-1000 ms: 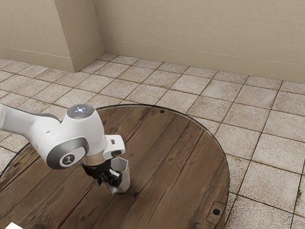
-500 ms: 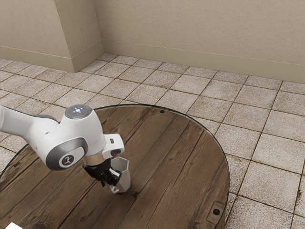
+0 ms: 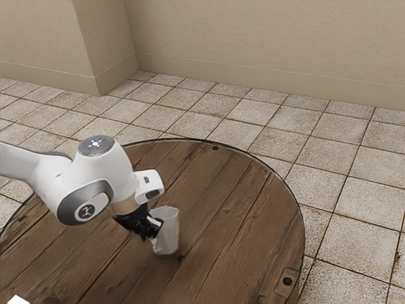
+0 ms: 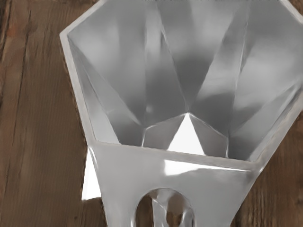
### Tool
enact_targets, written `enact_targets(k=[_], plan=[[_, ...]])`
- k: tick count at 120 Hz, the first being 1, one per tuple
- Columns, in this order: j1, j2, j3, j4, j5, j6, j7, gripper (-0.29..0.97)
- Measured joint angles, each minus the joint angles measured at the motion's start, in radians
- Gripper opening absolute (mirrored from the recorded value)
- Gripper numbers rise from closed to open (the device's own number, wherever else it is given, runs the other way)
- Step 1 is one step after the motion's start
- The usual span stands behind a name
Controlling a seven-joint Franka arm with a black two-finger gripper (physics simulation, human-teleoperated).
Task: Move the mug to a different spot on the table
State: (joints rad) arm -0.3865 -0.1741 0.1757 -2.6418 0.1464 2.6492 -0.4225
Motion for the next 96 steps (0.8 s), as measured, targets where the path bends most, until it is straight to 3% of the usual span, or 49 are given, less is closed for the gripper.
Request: enact_targets(k=[32,69,96], plan=[[0.004,-0.035,0.050,0.012,0.068,0.027,-0.032,-0.04],[-0.011,-0.029,0.175,0.029,0.539,0.125,-0.199,-0.05],[-0.013,-0.028,0.291,-0.035,0.759,0.311,-0.298,-0.05]])
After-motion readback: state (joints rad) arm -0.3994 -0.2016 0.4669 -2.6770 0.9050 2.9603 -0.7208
